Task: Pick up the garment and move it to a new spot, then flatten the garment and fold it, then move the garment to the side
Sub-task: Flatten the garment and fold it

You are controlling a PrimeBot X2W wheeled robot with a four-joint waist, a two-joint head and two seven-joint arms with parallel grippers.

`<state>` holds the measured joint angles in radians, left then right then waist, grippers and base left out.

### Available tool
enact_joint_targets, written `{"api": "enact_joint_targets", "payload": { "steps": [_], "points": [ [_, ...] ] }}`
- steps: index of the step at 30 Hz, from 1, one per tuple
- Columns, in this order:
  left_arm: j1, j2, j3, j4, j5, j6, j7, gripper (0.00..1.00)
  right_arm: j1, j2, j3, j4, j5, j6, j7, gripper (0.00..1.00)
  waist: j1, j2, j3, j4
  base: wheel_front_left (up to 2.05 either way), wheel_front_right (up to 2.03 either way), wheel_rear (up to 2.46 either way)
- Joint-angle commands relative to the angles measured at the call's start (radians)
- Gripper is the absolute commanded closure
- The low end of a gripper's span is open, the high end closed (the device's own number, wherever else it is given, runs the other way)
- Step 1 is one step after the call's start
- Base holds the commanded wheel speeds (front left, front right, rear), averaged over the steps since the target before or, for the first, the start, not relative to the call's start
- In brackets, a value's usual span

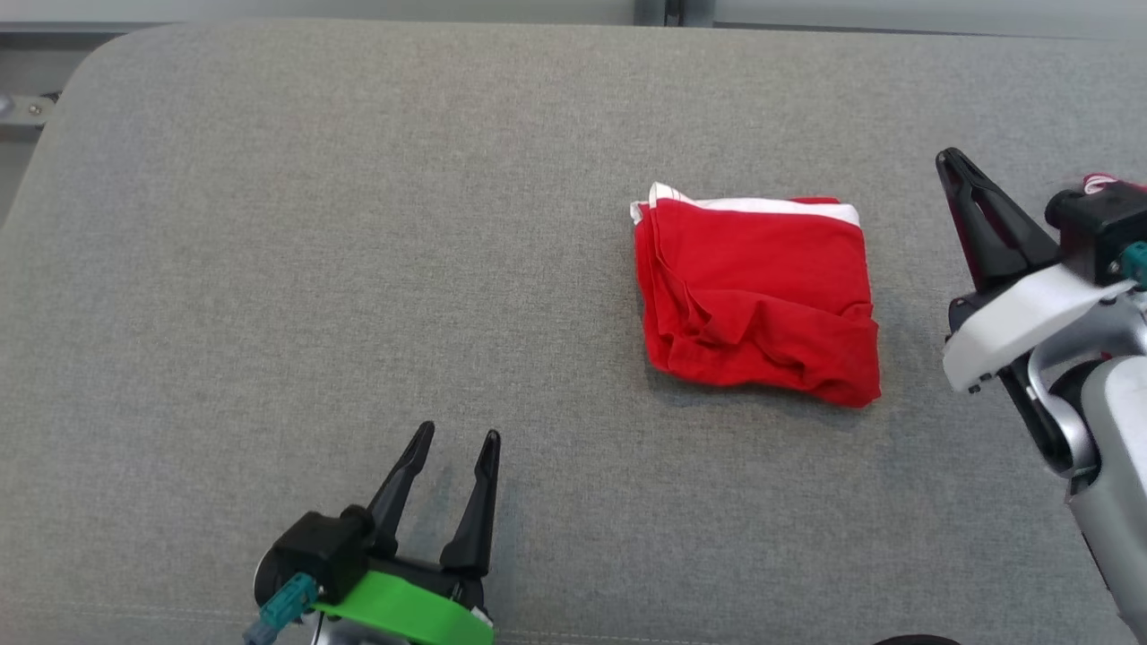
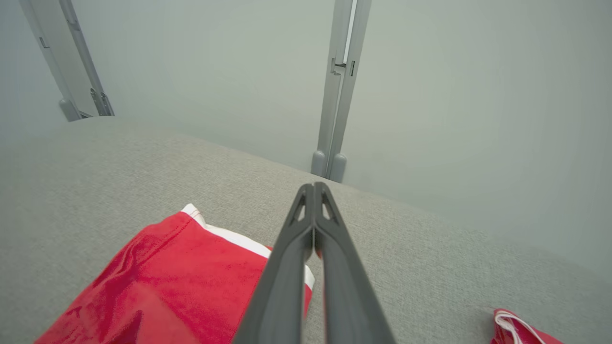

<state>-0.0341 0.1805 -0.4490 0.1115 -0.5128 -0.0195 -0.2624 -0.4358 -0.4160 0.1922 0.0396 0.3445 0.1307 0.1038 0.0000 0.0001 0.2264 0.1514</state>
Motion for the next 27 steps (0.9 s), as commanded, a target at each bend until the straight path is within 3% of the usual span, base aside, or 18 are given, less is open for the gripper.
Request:
{"api": "enact_joint_targets", "payload": {
  "steps": [1, 5, 10, 18, 27],
  "points": [
    [-0.039, -0.009, -0.003, -0.006, 0.011, -0.009, -0.002, 0.0, -0.009, -0.012, 0.027, 0.051, -0.049, 0.0, -0.088, 1.0, 0.0, -0.0001, 0.079, 0.042, 0.0, 0.0, 0.0],
    [-0.078, -0.029, -0.012, -0.002, 0.035, -0.025, -0.002, 0.0, -0.034, -0.018, 0.098, 0.259, -0.117, -0.001, -0.314, 1.0, 0.0, -0.0001, 0.131, 0.084, 0.0, 0.0, 0.0],
    [-0.075, -0.043, 0.019, 0.0, 0.05, -0.019, -0.002, 0.0, -0.073, 0.044, 0.127, 0.444, -0.154, -0.001, -0.369, 1.0, 0.0, -0.0001, 0.161, 0.107, 0.0, 0.0, 0.0],
    [-0.065, -0.053, 0.051, 0.006, 0.076, -0.035, -0.002, 0.0, -0.053, 0.119, 0.178, 0.387, -0.218, -0.001, -0.369, 1.0, 0.0, -0.0001, 0.168, 0.102, 0.0, 0.0, 0.0],
    [-0.051, -0.067, 0.075, 0.022, 0.097, -0.053, -0.002, 0.0, 0.005, 0.158, 0.322, 0.323, -0.244, -0.001, -0.369, 1.0, 0.0, -0.0001, 0.135, 0.084, 0.0, 0.0, 0.0]
  ]
}}
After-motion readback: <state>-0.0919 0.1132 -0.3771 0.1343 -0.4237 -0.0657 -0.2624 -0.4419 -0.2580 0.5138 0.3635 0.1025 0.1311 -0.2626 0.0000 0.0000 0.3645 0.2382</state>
